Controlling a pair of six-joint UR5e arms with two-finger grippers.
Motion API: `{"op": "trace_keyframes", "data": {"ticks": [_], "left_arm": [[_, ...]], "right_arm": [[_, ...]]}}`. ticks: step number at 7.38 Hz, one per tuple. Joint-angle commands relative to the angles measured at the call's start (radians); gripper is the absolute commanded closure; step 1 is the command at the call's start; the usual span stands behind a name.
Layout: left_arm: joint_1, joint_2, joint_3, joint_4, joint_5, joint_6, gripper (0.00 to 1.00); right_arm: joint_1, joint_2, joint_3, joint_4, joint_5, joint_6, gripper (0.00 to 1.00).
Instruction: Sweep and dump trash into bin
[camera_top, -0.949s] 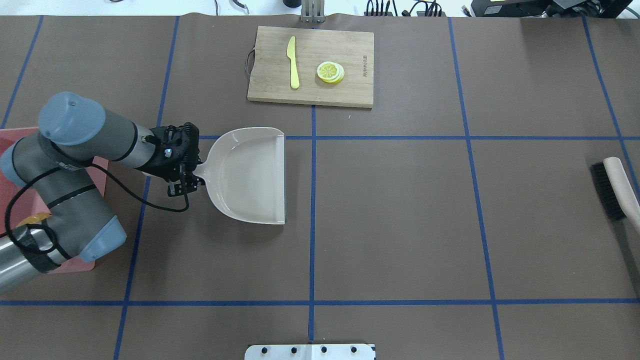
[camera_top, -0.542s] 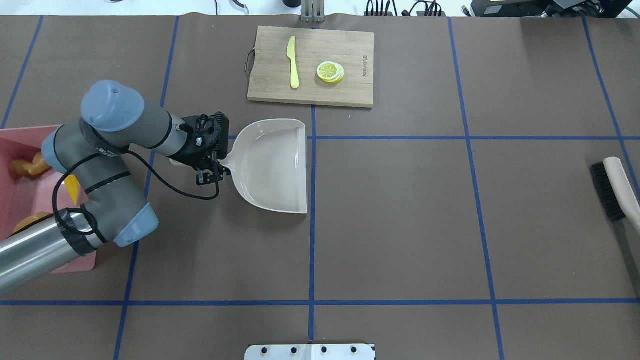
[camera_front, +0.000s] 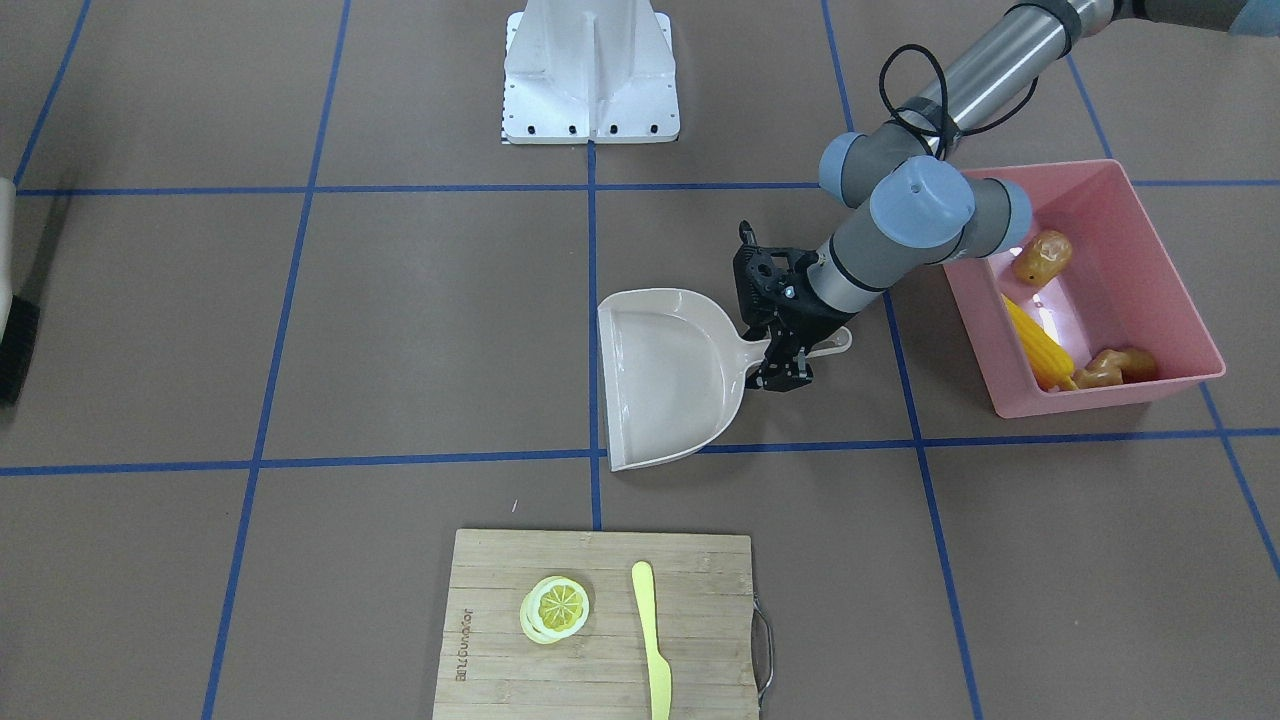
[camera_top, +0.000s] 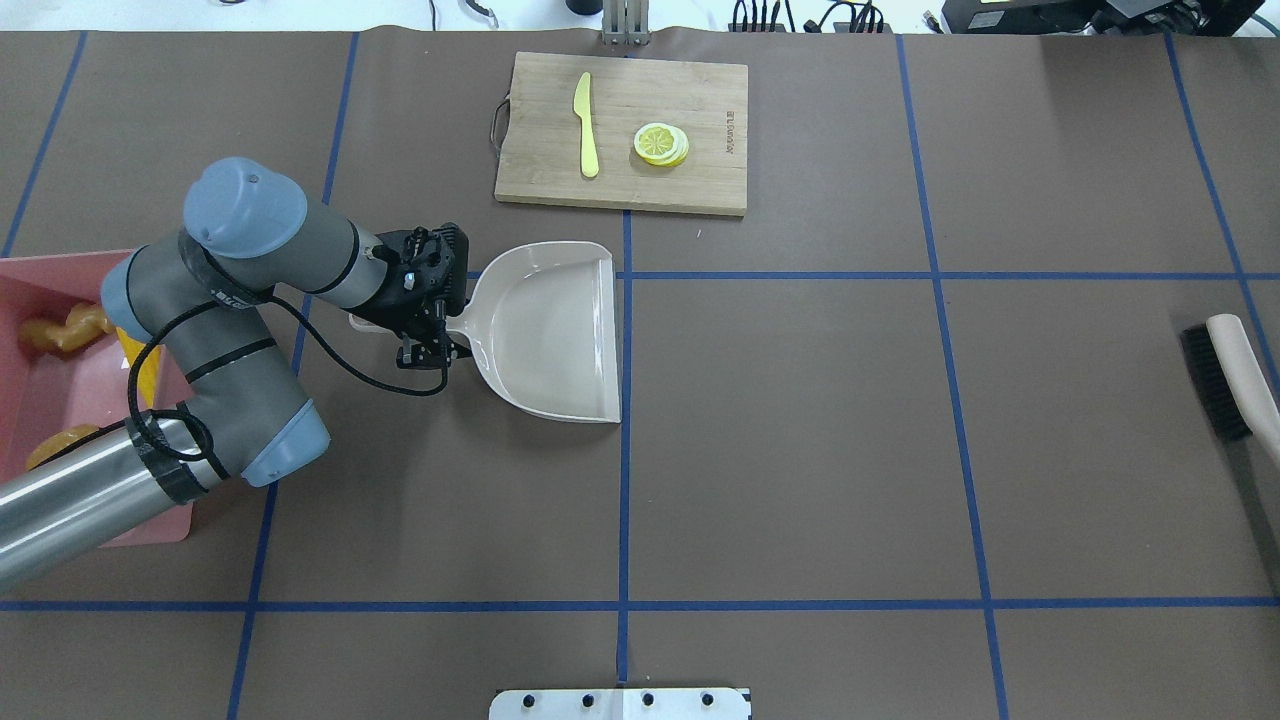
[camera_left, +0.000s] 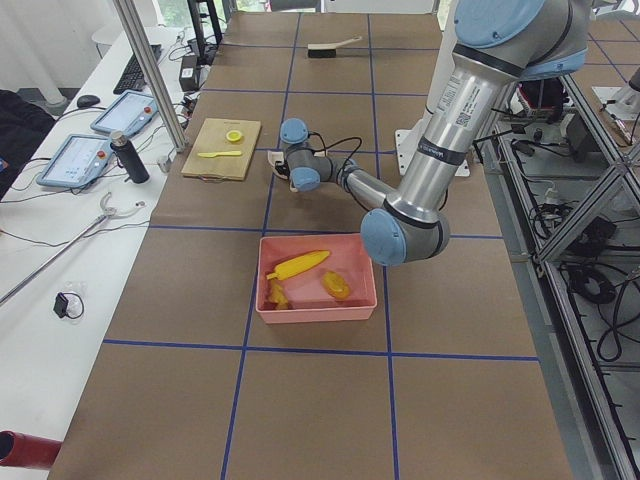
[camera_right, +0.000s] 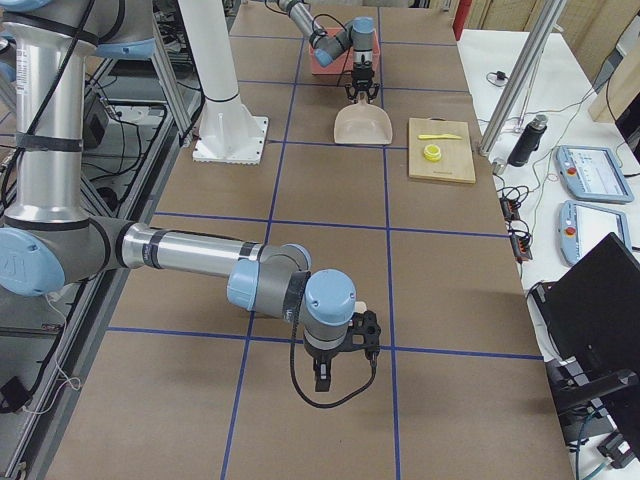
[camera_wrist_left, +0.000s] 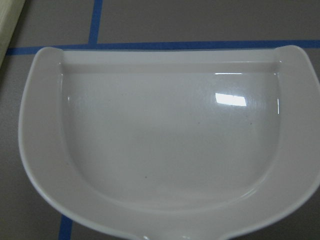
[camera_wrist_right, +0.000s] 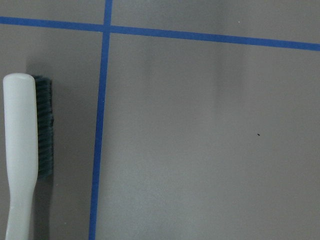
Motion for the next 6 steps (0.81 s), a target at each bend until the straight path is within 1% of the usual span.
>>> {"op": "trace_keyframes", "data": {"ticks": [1, 3, 4, 5, 6], "left_arm": [[-0.020, 0.008, -0.034, 0.003, -0.004, -0.001, 0.02], [-0.094, 0.127, -0.198, 0.012, -0.004, -0.012, 0.02], [-0.159, 0.165, -0.227, 0.039, -0.002, -0.010, 0.02], [-0.219, 0.194, -0.234, 0.058, 0.002, -0.010, 0.02], [-0.281, 0.199, -0.232, 0.098, 0.005, -0.007, 0.02]], "right_arm": [[-0.001, 0.000, 0.002, 0.000, -0.001, -0.001, 0.00], [-0.001, 0.000, 0.002, 0.000, -0.001, -0.001, 0.00], [-0.001, 0.002, 0.002, 0.002, -0.001, -0.001, 0.00], [-0.001, 0.003, 0.004, 0.002, -0.001, -0.001, 0.00], [-0.001, 0.000, 0.001, 0.000, -0.001, -0.003, 0.00]]}}
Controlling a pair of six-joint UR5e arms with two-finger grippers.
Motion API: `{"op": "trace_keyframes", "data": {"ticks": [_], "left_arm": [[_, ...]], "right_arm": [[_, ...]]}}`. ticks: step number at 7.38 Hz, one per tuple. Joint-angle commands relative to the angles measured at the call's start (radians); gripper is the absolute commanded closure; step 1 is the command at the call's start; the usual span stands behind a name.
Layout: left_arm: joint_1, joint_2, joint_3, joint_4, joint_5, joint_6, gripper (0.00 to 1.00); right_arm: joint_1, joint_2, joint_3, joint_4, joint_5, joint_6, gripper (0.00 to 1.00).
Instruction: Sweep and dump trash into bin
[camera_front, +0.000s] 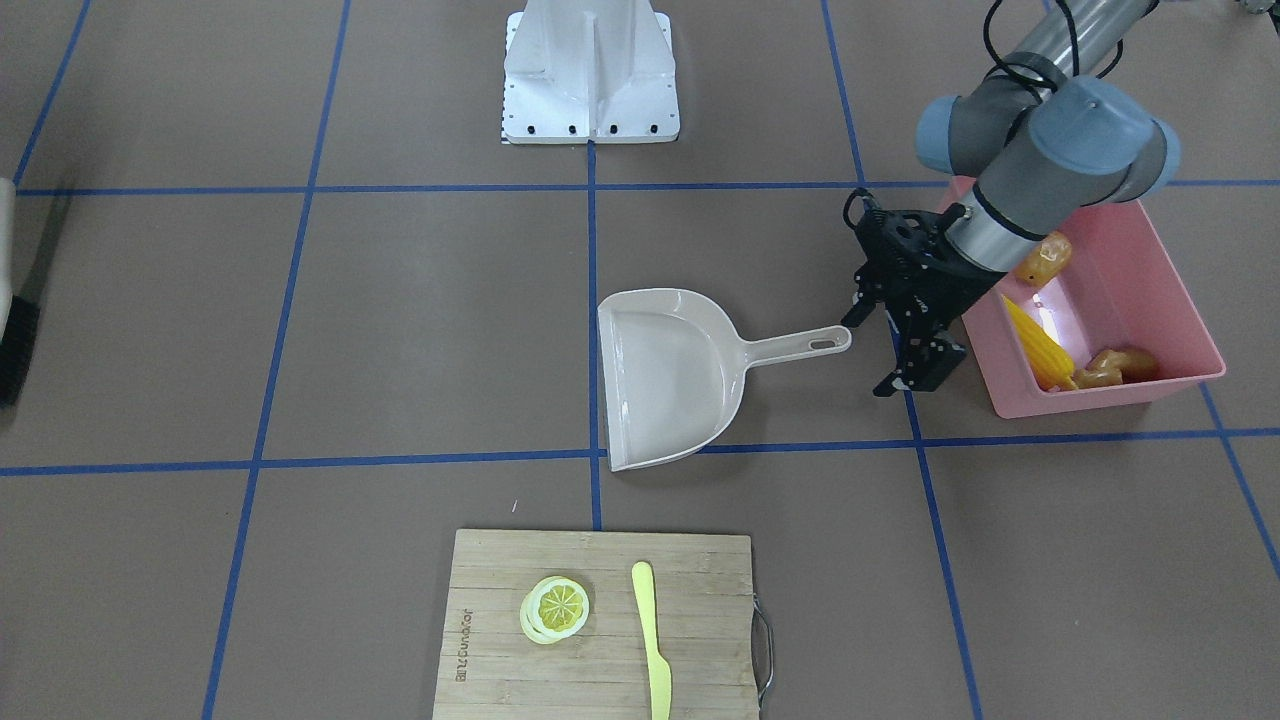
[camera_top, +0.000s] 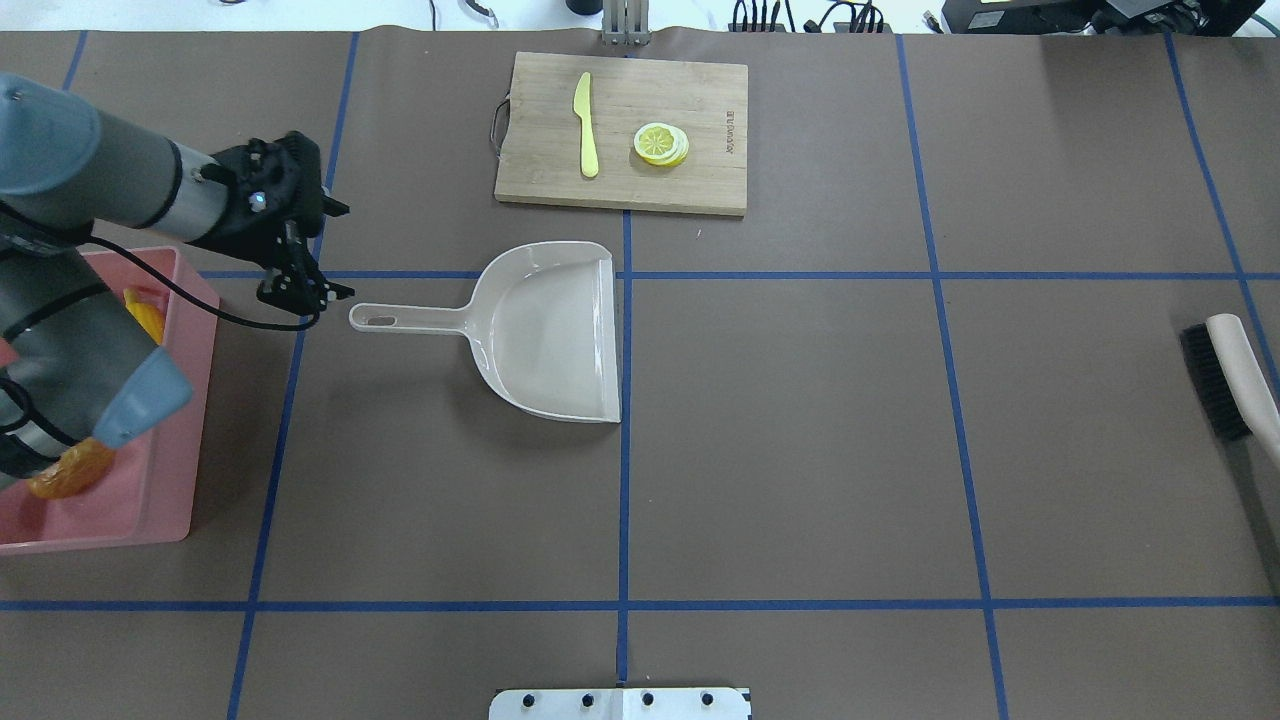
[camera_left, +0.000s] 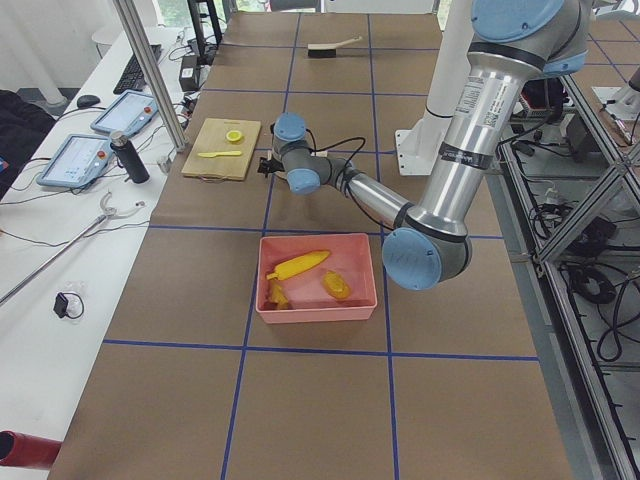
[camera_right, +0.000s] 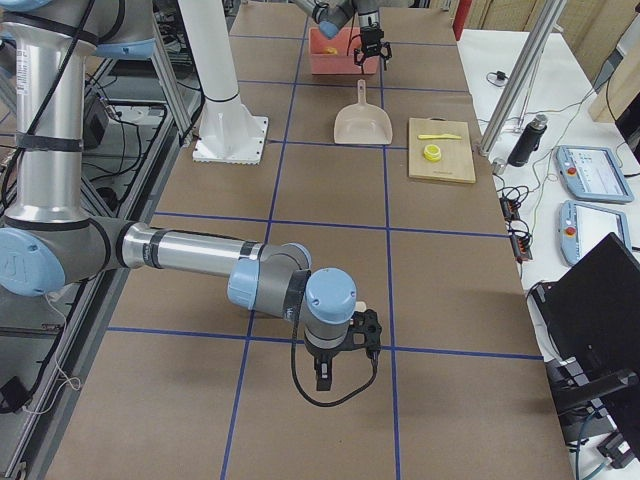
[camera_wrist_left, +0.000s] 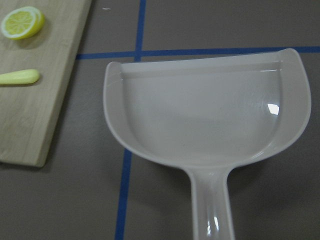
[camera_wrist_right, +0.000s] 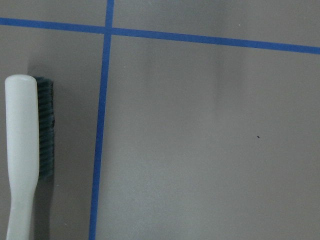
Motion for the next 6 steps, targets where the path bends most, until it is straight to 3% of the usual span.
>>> {"op": "trace_keyframes", "data": {"ticks": [1, 3, 5, 6], "left_arm": [[-0.140, 0.024, -0.011, 0.090, 0.004, -0.002, 0.02], [-0.265, 0.131, -0.010, 0.152, -0.061, -0.122, 0.02], [-0.493, 0.258, 0.071, 0.158, -0.358, -0.217, 0.02], [-0.578, 0.283, 0.142, 0.158, -0.446, -0.218, 0.02]], "right_arm": [[0.000, -0.002, -0.003, -0.001, -0.006, -0.001, 0.00], [0.000, 0.001, -0.002, 0.000, -0.006, -0.001, 0.00], [0.000, -0.002, -0.004, 0.016, -0.006, -0.001, 0.00], [0.000, -0.002, -0.004, 0.016, -0.008, -0.001, 0.00]]}}
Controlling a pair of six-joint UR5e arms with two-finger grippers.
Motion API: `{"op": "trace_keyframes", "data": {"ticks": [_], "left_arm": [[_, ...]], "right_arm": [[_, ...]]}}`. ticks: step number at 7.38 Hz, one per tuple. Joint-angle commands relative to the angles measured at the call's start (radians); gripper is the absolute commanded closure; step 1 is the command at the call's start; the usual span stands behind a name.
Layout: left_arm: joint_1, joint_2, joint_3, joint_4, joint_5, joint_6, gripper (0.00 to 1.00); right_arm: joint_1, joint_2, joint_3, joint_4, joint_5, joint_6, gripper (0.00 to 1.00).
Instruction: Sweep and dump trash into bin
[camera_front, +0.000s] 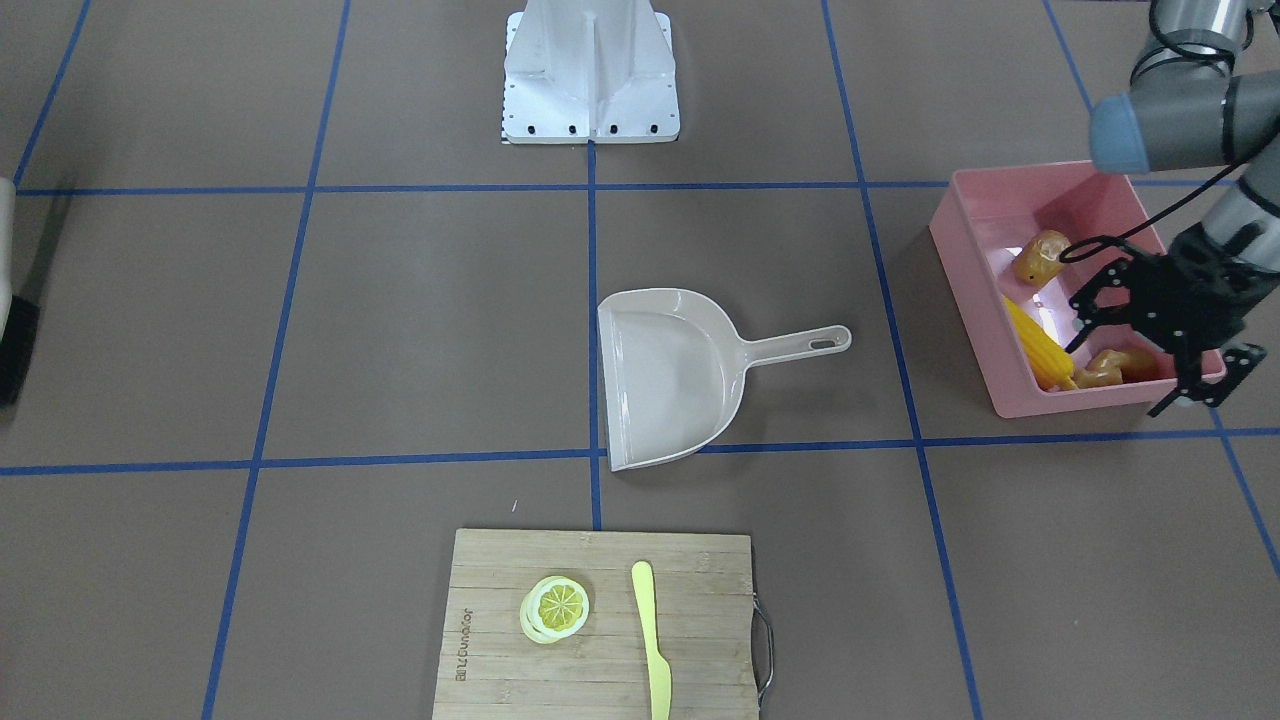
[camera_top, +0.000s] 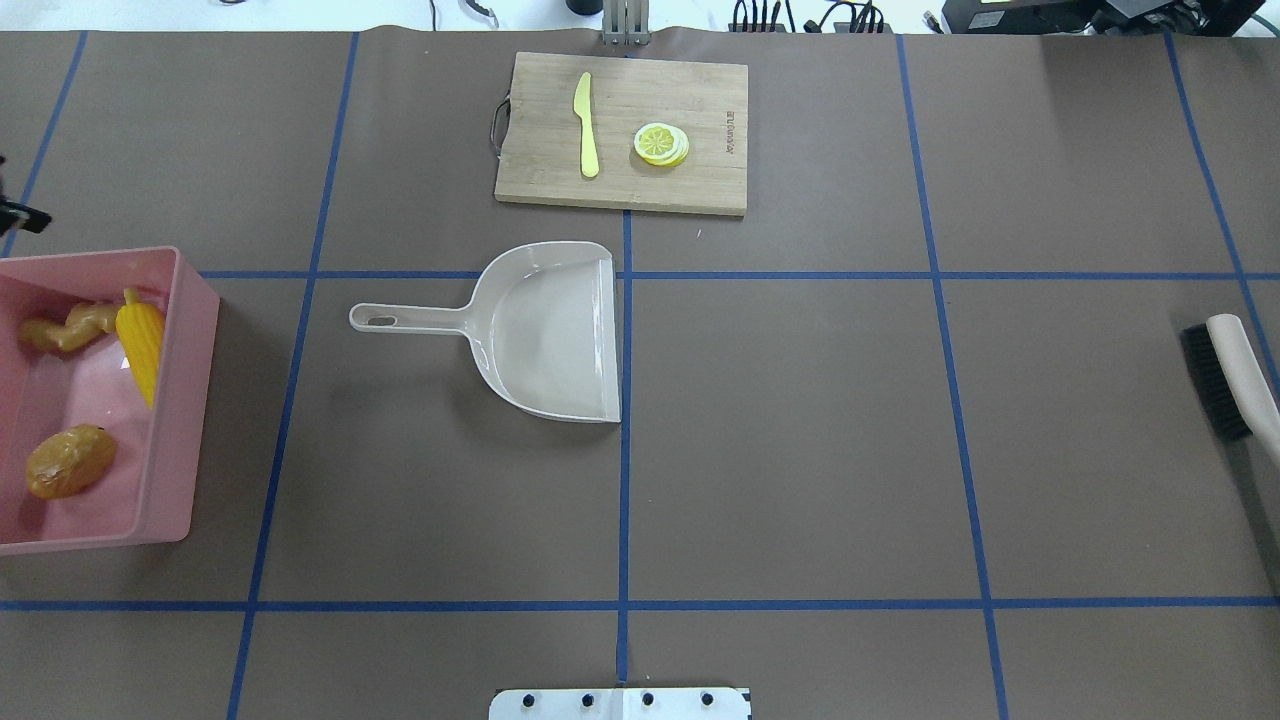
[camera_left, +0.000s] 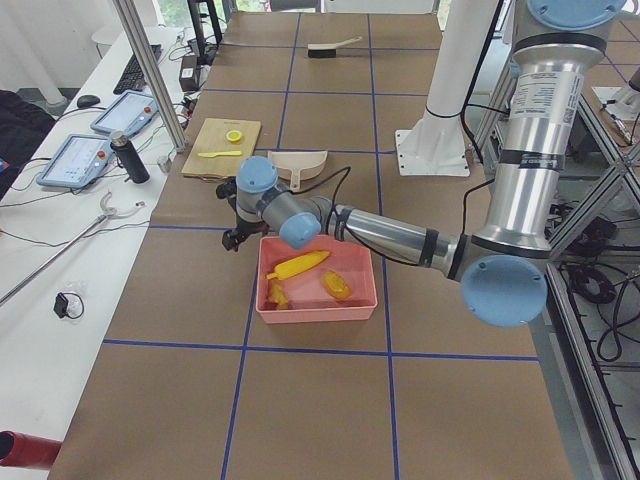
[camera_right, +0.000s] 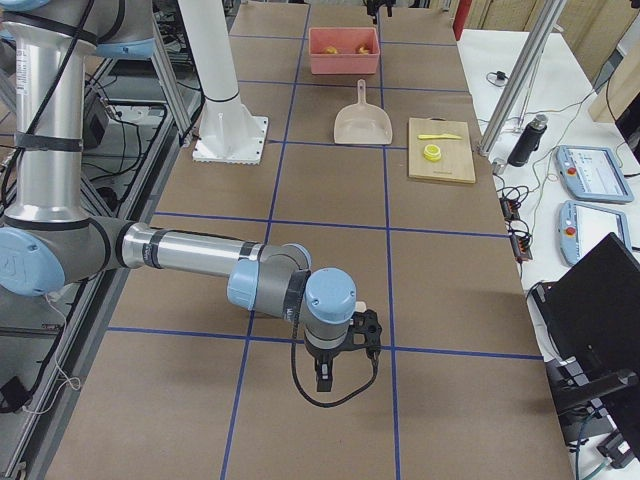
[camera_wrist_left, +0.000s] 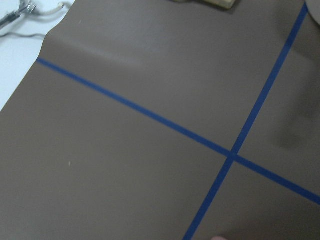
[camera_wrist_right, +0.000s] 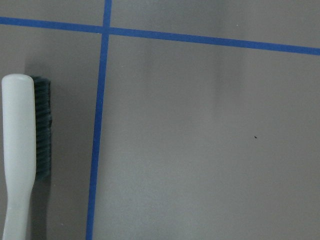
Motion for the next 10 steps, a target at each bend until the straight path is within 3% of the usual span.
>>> {"op": "trace_keyframes", "data": {"ticks": [1, 4, 6, 8, 10], "left_arm": [[-0.177, 0.060, 0.132, 0.011, -0.141, -0.020, 0.02], [-0.275, 0.064, 0.089, 0.220, -0.134, -0.009, 0.02], [-0.254, 0.096, 0.078, 0.276, 0.086, 0.006, 0.02], [-0.253, 0.098, 0.049, 0.504, 0.090, 0.008, 0.02], [-0.253, 0.103, 0.035, 0.503, 0.081, 0.000, 0.02]], "right_arm": [[0.000, -0.001, 0.000, 0.002, 0.001, 0.002, 0.00], [0.000, -0.002, 0.000, 0.002, -0.001, 0.000, 0.00], [0.000, -0.010, -0.015, 0.002, -0.004, 0.000, 0.00], [0.000, -0.010, -0.016, 0.002, -0.005, 0.000, 0.00], [0.000, -0.009, -0.014, 0.004, -0.013, 0.000, 0.00]]}}
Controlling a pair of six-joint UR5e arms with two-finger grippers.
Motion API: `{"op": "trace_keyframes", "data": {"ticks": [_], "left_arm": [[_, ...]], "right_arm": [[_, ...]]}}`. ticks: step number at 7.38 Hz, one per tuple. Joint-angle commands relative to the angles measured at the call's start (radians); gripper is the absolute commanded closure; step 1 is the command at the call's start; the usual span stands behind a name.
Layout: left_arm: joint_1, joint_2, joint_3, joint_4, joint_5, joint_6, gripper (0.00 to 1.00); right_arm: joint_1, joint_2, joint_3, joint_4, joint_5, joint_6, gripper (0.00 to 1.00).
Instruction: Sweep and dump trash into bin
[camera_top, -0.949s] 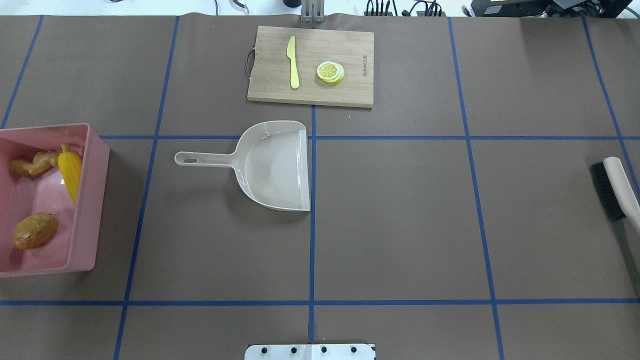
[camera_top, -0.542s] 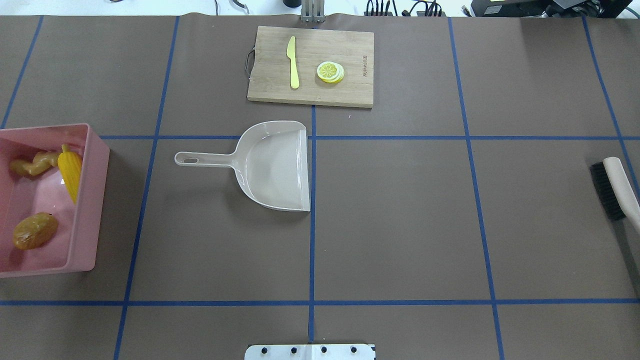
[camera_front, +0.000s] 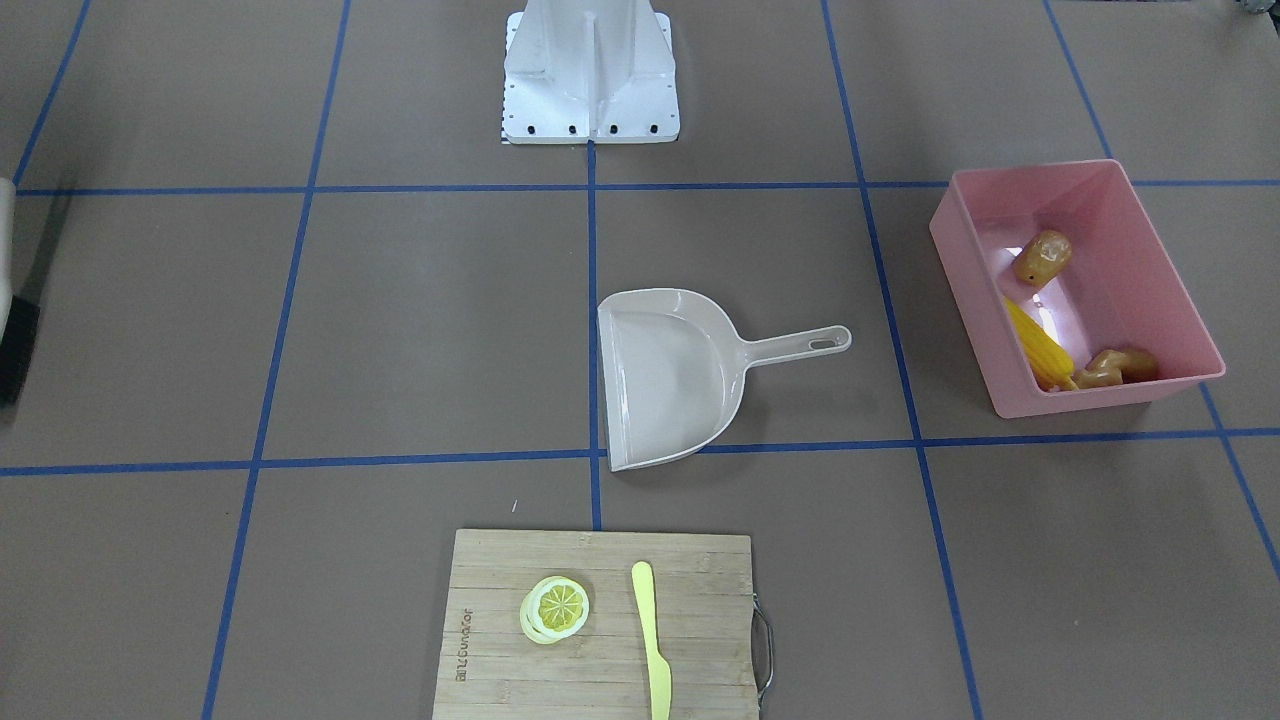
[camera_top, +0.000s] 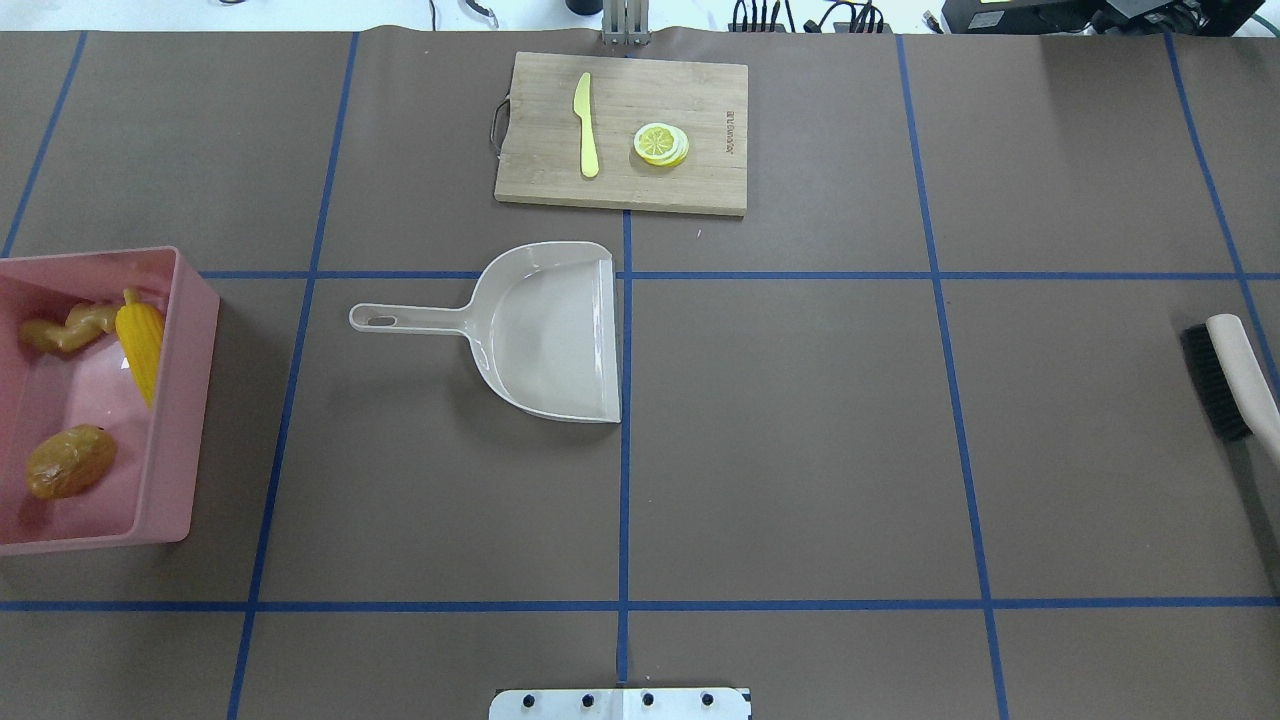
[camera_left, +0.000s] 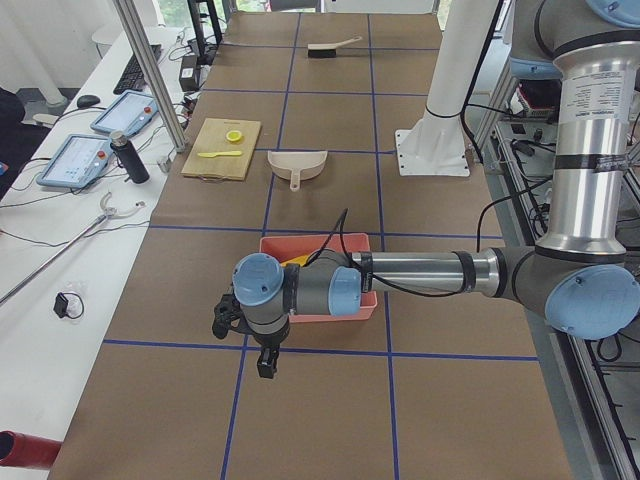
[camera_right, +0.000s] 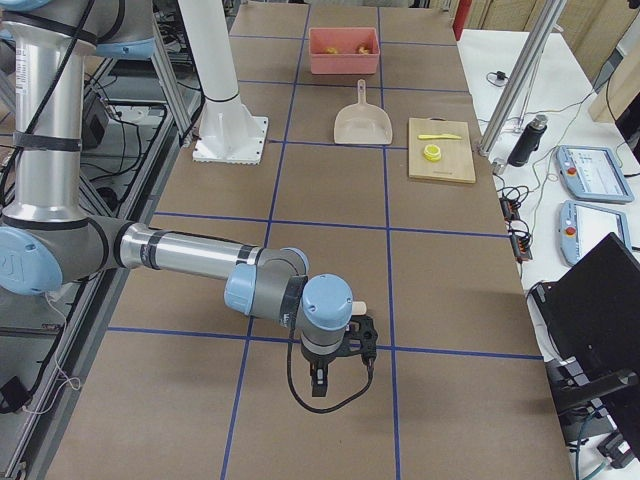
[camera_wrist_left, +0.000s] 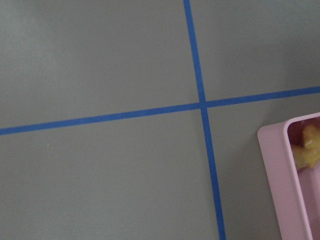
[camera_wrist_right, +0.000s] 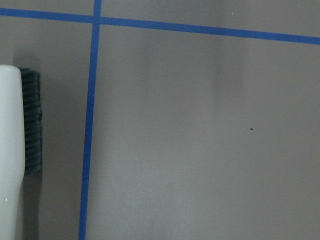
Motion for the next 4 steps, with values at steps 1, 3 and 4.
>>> {"op": "trace_keyframes", "data": {"ticks": [1, 3, 4], "left_arm": [[0.002, 0.006, -0.021, 0.018, 0.000, -0.005, 0.02], [0.003, 0.001, -0.029, 0.014, -0.001, -0.005, 0.02], [0.003, 0.003, -0.030, 0.016, -0.001, -0.005, 0.02]], "right_arm": [[0.000, 0.005, 0.000, 0.001, -0.004, 0.000, 0.00], [0.000, 0.010, 0.000, 0.000, -0.004, 0.002, 0.00], [0.000, 0.010, -0.001, 0.001, -0.004, 0.000, 0.00]]}}
